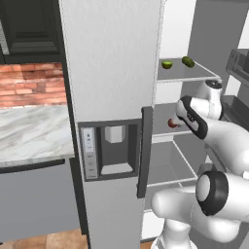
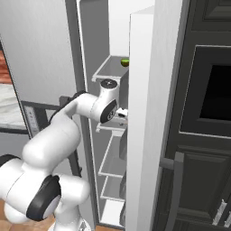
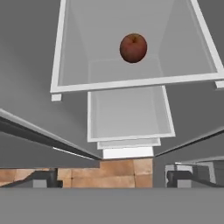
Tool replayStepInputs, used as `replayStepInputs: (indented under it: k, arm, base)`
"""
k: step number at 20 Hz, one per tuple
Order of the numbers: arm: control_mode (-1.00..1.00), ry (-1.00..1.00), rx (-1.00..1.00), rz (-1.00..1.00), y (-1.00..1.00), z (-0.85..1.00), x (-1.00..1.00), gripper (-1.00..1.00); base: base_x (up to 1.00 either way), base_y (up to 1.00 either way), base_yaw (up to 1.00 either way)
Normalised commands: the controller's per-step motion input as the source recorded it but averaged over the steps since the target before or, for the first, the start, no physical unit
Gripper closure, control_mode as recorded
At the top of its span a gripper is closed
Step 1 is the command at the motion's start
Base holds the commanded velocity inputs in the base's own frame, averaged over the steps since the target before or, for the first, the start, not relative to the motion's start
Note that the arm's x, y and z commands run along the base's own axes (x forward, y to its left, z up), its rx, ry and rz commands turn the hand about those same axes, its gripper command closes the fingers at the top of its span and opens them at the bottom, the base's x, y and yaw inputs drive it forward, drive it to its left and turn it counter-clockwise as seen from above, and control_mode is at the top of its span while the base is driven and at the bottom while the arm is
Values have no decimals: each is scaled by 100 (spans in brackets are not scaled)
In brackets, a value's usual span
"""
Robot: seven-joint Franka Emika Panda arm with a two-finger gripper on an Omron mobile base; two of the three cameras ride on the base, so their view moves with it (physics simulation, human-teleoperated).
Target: Pick up the apple and kiwi from the fridge and place one fruit on each plate on the dining counter.
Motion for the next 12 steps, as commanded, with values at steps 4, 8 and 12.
replayStepInputs:
  k: [4,8,12]
  arm:
    - [-100,0,0,-5,-1,-17,49,-100]
    - [-100,0,0,-5,-15,-19,37,-100]
    - [-100,0,1,-4,-17,-19,35,-100]
  base:
    - [0,0,0]
    - [0,0,0]
    - [0,0,0]
